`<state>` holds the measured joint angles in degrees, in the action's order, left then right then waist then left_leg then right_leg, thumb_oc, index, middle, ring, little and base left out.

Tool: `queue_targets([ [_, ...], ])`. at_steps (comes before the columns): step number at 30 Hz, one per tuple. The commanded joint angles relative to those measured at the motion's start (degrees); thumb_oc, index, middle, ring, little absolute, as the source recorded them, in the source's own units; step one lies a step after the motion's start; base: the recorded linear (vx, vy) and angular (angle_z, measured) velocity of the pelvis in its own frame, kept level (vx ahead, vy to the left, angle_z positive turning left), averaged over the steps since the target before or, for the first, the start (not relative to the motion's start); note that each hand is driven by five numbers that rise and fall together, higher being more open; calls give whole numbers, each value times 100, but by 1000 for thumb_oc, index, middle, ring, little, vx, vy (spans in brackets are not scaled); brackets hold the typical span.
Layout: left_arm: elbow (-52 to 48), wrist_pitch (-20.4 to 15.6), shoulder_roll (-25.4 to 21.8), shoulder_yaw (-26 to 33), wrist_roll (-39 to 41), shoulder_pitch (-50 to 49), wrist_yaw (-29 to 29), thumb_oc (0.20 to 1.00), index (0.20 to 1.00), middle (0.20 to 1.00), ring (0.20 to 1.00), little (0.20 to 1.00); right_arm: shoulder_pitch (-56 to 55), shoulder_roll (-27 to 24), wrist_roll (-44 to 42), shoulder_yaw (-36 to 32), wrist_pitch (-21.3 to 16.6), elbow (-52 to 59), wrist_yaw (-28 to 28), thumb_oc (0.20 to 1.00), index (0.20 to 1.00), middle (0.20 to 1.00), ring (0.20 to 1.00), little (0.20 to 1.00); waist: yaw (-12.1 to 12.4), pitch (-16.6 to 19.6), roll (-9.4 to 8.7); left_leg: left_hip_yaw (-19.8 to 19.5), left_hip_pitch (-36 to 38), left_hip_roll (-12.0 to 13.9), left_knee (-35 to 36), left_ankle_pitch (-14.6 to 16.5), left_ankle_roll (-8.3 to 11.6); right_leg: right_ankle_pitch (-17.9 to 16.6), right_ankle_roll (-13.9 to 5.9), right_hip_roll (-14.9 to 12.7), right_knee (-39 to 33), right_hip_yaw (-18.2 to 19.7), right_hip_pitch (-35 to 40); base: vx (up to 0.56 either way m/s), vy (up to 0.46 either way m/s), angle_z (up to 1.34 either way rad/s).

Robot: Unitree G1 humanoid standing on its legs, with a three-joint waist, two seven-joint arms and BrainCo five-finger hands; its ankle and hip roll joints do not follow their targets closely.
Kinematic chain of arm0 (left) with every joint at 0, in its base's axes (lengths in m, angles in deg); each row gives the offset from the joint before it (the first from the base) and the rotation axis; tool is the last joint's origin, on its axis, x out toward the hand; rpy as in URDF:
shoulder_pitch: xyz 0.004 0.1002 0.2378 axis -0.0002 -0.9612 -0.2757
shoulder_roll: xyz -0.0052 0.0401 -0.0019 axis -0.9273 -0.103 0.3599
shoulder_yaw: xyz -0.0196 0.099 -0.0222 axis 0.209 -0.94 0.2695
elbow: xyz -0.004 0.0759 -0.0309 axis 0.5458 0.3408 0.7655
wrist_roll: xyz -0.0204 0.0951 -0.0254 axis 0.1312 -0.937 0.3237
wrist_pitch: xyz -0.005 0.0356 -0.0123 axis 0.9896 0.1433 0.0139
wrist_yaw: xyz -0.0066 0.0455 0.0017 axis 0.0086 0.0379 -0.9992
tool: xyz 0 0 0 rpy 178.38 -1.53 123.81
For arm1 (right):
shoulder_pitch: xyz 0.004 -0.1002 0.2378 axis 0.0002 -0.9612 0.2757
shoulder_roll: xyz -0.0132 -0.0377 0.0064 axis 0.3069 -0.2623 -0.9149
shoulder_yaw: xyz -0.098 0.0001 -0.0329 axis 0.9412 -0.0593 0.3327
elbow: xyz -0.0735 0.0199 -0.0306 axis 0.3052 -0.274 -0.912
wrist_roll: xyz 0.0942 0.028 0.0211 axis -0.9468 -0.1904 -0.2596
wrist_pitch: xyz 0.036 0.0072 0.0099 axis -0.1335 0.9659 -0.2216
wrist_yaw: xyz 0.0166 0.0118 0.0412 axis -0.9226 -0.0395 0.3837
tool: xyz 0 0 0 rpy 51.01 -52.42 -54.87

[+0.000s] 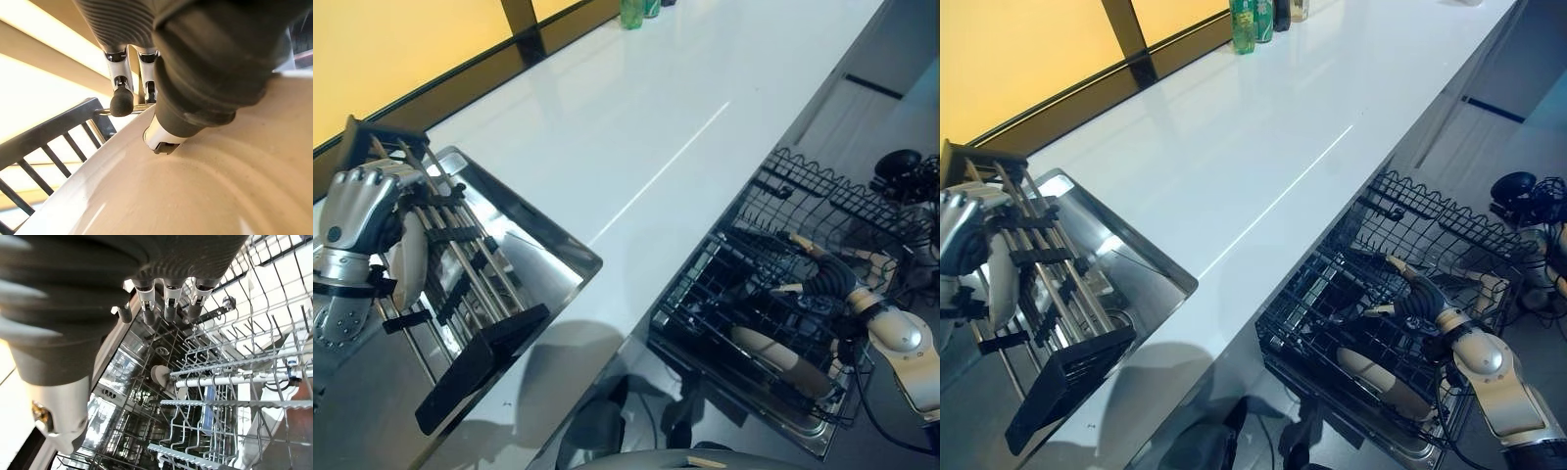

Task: Pick up plates and place into dishwasher.

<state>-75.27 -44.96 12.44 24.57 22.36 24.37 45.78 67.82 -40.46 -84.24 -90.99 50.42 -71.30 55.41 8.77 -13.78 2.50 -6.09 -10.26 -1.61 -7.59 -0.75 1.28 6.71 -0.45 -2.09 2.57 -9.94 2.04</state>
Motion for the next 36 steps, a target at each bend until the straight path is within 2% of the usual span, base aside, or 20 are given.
queue_targets([
  [1, 91, 65, 162, -1397, 346, -102, -713, 200, 200, 200, 200, 200, 603, -460, -258, 170, -238, 161, -287, 1000, 1000, 1000, 1000, 1000, -172, -237, -144, -9, -456, 58, -44, -229, 257, 37, -377, -439, 886, -106, -443, -58, 27, -10],
  [5, 699, 388, 323, -2069, 469, 405, -701, 200, 200, 200, 200, 200, 837, -603, -302, 373, -341, 22, -391, 1000, 1000, 1000, 1000, 1000, -311, -437, -166, 97, -593, 77, -147, -228, 234, -16, -392, -456, 950, 15, -634, -38, 47, -11],
  [16, 1567, 885, 565, -2900, 847, 1276, -1373, 200, 200, 200, 200, 200, 1334, -687, -320, 663, -319, -60, -539, 1000, 1000, 1000, 1000, 1000, -520, -767, -210, 297, -888, 93, -305, -238, 183, -109, -419, -500, 1028, 148, -993, -29, 17, -6],
  [20, 1605, 990, 588, -2882, 1007, 1275, -1554, 200, 200, 200, 200, 200, 1362, -690, -277, 644, -412, -125, -524, 1000, 1000, 1000, 1000, 1000, -541, -817, -203, 322, -910, 91, -328, -219, 169, -103, -418, -508, 1032, 171, -1034, -15, 15, -5],
  [28, 1573, 1105, 644, -2522, 1124, 979, -1427, 200, 200, 200, 200, 200, 1230, -598, -190, 534, -501, -97, -401, 1000, 1000, 1000, 1000, 1000, -458, -705, -184, 300, -835, 88, -313, -198, 173, -34, -386, -525, 1020, 56, -924, 4, 0, 0],
  [30, 1547, 1089, 662, -2369, 1094, 865, -1341, 652, 652, 652, 652, 652, 1190, -561, -174, 508, -476, -70, -361, 1000, 1000, 1000, 1000, 1000, -420, -661, -177, 284, -794, 85, -303, -192, 173, -5, -370, -524, 1040, 19, -890, 38, -16, 3],
  [31, 1533, 1088, 702, -2248, 1091, 780, -1203, 1000, 1000, 1000, 1000, 1000, 1165, -522, -149, 485, -469, -67, -328, 1000, 1000, 1000, 1000, 1000, -377, -627, -175, 265, -764, 81, -294, -188, 176, 15, -358, -524, 1041, -8, -849, 39, -28, 6],
  [36, 1318, 911, 782, -1728, 1010, 401, -1006, 1000, 1000, 1000, 1000, 1000, 1009, -406, -86, 416, -418, 8, -339, 1000, 1000, 1000, 1000, 1000, -244, -535, -170, 199, -666, 81, -252, -182, 181, 80, -322, -519, 1077, -128, -761, 26, -31, 7],
])
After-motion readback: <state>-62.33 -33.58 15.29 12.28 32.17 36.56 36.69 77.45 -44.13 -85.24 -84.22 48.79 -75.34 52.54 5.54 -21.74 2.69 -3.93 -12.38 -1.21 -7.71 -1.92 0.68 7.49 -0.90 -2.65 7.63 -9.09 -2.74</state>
